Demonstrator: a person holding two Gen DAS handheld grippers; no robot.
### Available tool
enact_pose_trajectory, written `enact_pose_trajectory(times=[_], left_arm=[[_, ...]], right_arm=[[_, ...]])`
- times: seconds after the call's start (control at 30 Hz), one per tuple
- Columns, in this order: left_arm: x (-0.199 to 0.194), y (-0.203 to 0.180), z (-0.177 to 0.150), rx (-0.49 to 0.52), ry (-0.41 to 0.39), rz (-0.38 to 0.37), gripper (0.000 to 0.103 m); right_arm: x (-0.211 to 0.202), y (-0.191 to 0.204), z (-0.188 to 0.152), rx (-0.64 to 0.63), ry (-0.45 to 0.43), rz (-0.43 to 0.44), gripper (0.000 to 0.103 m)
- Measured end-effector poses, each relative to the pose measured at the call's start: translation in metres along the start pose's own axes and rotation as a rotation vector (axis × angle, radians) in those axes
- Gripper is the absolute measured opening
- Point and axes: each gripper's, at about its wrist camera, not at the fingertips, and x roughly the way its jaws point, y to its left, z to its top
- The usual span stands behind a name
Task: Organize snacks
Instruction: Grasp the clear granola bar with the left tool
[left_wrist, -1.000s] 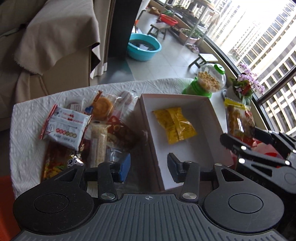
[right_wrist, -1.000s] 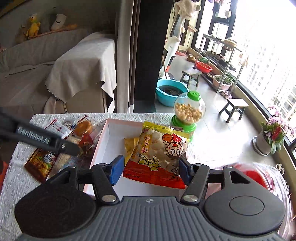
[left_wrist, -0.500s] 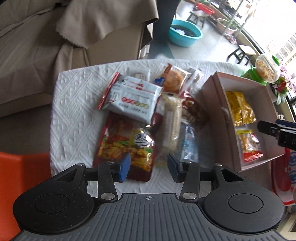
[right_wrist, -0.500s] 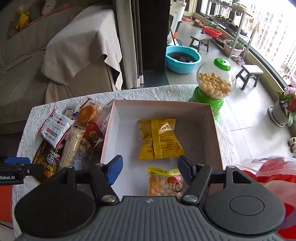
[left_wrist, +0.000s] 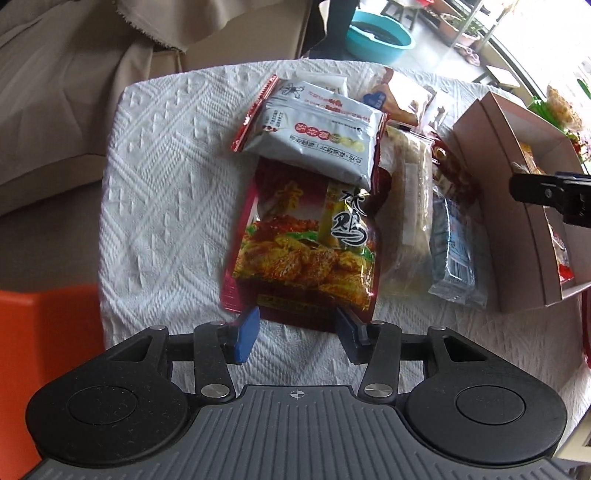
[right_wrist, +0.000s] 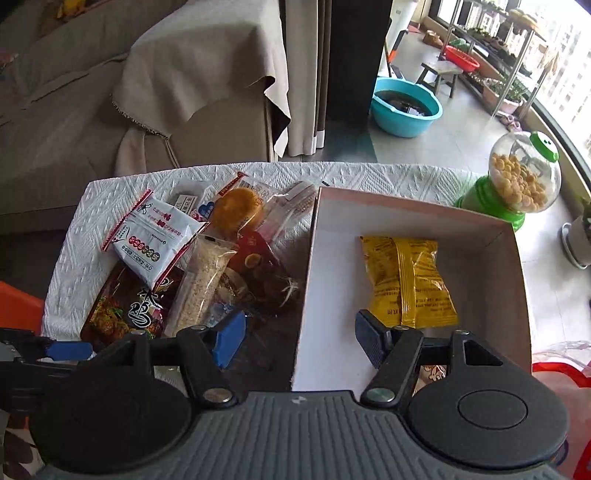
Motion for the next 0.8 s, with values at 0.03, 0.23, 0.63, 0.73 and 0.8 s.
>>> enact_pose_trajectory(times=[0.03,0.23,0.63,0.73,0.8], left_arm=[[0.000,0.001,0.000,0.008,-0.002,-0.008,0.054],[-0.004,0.006,0.000,0.017,0.012,-0.034,0.053],[-0.028,-0.019,0.049,0.030,-0.064,-0.204,0.053],[-0.002,-0.042,0.067,0.070,-0.023,-0.143,0.047],[0.012,-0.053,0.074,0.087,0.005,-0.109,0.040]], right_arm=[[0.002,0.006,0.002,-0.013,-0.005,-0.008,0.067],[0.025,0.027,0.028,0.017,0.049,0.020,0.080],[-0.001,0.003,0.011,0.113,0.054,-0.043,0.069],[-0.021,-0.007,-0.013,0.154,0.054,-0.044,0.069],[-0.030,-0.007,-0.027,0.141,0.061,-0.045,0.069]])
